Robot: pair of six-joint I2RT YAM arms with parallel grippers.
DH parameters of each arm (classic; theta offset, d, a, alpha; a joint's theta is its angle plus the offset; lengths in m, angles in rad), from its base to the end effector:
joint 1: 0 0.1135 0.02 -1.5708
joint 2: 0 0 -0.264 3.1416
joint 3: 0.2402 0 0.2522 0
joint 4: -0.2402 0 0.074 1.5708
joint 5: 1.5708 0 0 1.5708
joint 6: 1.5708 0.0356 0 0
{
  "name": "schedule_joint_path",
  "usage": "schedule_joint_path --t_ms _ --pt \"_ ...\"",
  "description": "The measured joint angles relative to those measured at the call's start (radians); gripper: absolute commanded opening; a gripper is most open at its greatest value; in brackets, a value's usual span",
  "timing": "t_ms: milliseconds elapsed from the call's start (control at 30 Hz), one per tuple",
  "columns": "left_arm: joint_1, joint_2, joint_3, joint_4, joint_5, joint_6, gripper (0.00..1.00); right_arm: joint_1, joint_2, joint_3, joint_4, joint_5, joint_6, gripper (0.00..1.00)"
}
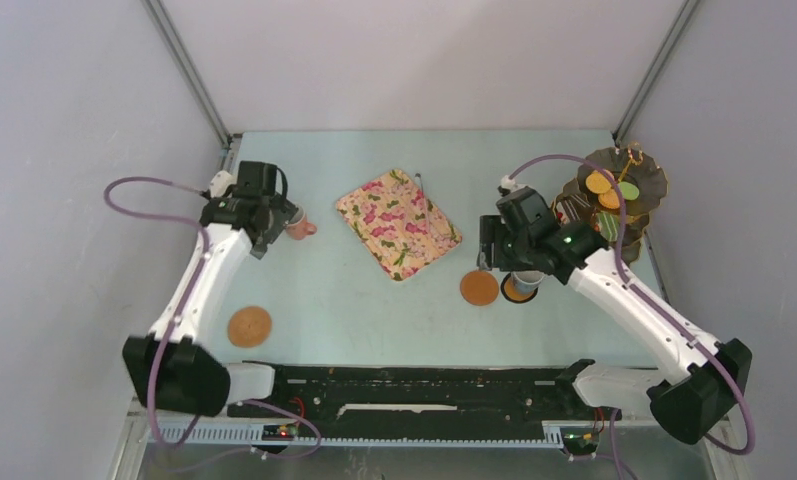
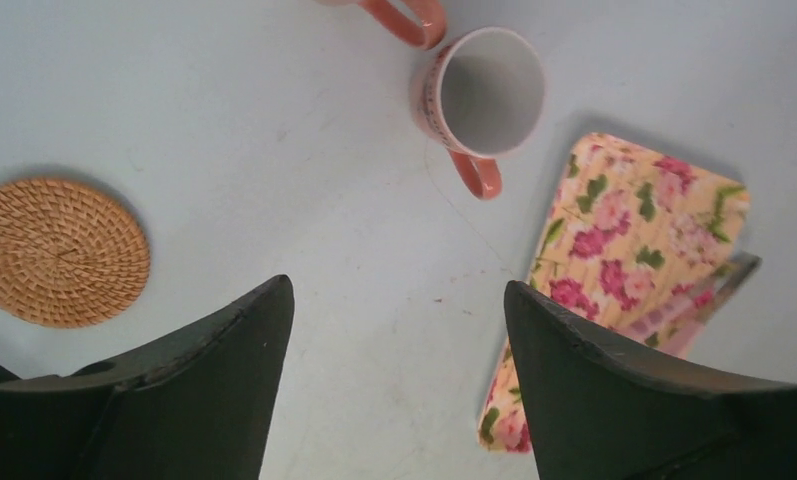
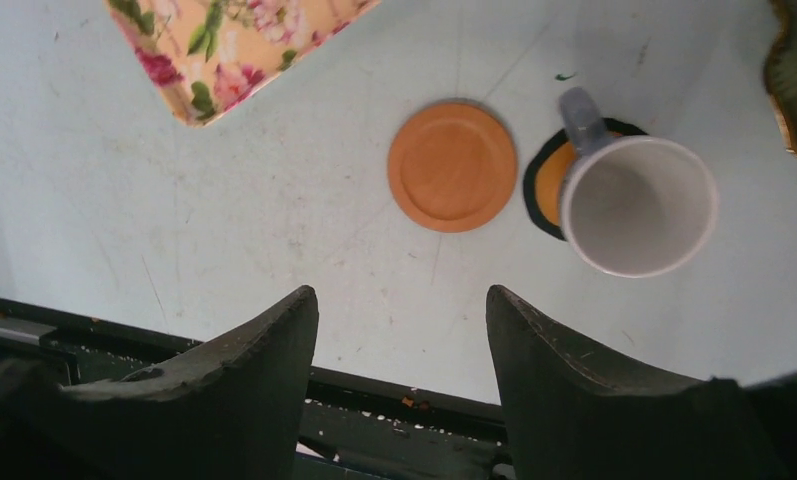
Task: Serve the afternoon tea
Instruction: Pick up the cup at the center of the board.
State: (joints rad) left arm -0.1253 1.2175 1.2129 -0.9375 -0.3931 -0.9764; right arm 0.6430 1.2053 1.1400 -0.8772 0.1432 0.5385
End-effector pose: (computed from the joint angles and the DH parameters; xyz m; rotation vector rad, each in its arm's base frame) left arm 0.2366 -0.0161 0.3336 -1.1367 2.1302 -0.0012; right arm 0.1937 0.1388 0.3156 -0.0731 2.5254 0.3066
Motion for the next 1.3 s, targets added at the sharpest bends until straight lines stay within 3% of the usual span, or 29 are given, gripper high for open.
schedule_joint_path --t_ms 67,400,533,700,833,1100,1300 --pt "0.012 0.085 0.003 0.009 0.003 -0.053 0.73 -0.047 -0.020 0.000 -0.005 -0.021 -0.016 0.66" --pt "0.046 0.387 0.155 0.045 0.008 -0.216 0.72 -0.183 -0.067 -0.001 -0.042 -0.082 -0.102 0.65" --pt "0.047 0.452 0.169 0.052 0.003 -0.260 0.68 -0.219 -0.082 -0.009 -0.042 -0.114 -0.121 0.65" --pt "0.050 0.505 0.169 0.055 -0.002 -0.300 0.48 -0.260 -0.097 -0.012 -0.041 -0.161 -0.138 0.66" --pt "0.056 0.527 0.163 0.071 -0.005 -0.306 0.26 -0.270 -0.102 -0.012 -0.041 -0.183 -0.152 0.66" --pt "0.069 0.533 0.117 0.107 0.003 -0.282 0.18 -0.262 -0.101 -0.012 -0.040 -0.241 -0.155 0.66" --pt "0.074 0.533 0.091 0.143 0.023 -0.215 0.00 -0.187 -0.067 -0.012 -0.022 -0.263 -0.135 0.66"
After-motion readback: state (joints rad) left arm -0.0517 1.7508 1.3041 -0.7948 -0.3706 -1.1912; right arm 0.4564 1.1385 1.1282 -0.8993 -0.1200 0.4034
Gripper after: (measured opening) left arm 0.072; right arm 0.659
